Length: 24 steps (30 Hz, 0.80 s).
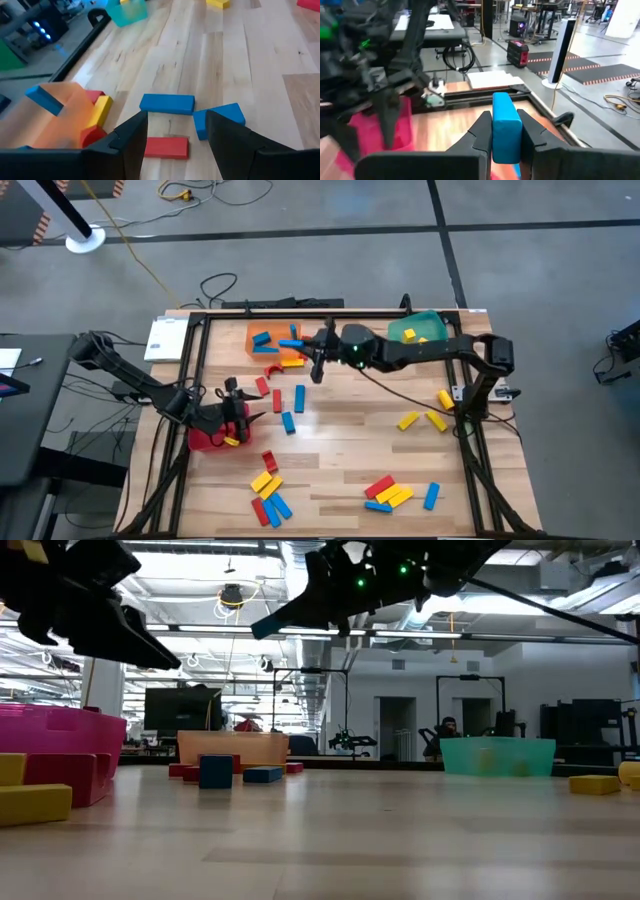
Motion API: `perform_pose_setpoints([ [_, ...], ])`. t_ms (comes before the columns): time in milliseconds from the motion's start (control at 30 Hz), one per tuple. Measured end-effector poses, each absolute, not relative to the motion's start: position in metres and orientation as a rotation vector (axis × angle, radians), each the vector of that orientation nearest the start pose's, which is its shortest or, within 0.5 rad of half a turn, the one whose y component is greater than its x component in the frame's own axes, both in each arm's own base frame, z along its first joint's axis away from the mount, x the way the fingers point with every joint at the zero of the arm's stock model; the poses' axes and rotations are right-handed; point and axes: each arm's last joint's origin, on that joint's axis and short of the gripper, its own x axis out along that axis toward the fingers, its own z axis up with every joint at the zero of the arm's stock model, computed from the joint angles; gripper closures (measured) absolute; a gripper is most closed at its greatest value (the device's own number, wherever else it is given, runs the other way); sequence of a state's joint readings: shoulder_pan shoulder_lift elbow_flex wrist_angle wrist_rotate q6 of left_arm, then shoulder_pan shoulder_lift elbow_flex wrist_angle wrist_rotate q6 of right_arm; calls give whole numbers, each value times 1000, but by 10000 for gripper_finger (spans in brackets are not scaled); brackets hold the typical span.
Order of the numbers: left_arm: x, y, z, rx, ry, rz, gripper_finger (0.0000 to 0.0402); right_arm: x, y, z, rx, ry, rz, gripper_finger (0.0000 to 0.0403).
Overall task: Sort blocks
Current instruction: Put the blue block into the orange bin
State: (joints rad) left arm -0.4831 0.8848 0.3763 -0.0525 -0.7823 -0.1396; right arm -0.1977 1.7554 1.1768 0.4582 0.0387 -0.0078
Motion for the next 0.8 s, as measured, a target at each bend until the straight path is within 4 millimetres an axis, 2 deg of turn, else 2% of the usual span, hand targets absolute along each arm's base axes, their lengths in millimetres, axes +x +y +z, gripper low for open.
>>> perform_pose_setpoints([
  [133, 165, -64, 186, 191, 462, 327, 207, 392, -102, 277, 12, 94, -223, 343],
  [233, 170, -68, 181, 187, 479, 303, 207, 399, -117, 276, 33, 86, -195, 343],
  [400, 180, -79, 176, 200, 448, 249, 207, 429, -144, 255, 91, 147, -163, 343],
  [567, 183, -89, 176, 217, 404, 205, 207, 458, -166, 244, 119, 227, -184, 343],
  [800, 181, -98, 181, 222, 355, 153, 207, 486, -192, 233, 184, 335, -182, 343],
])
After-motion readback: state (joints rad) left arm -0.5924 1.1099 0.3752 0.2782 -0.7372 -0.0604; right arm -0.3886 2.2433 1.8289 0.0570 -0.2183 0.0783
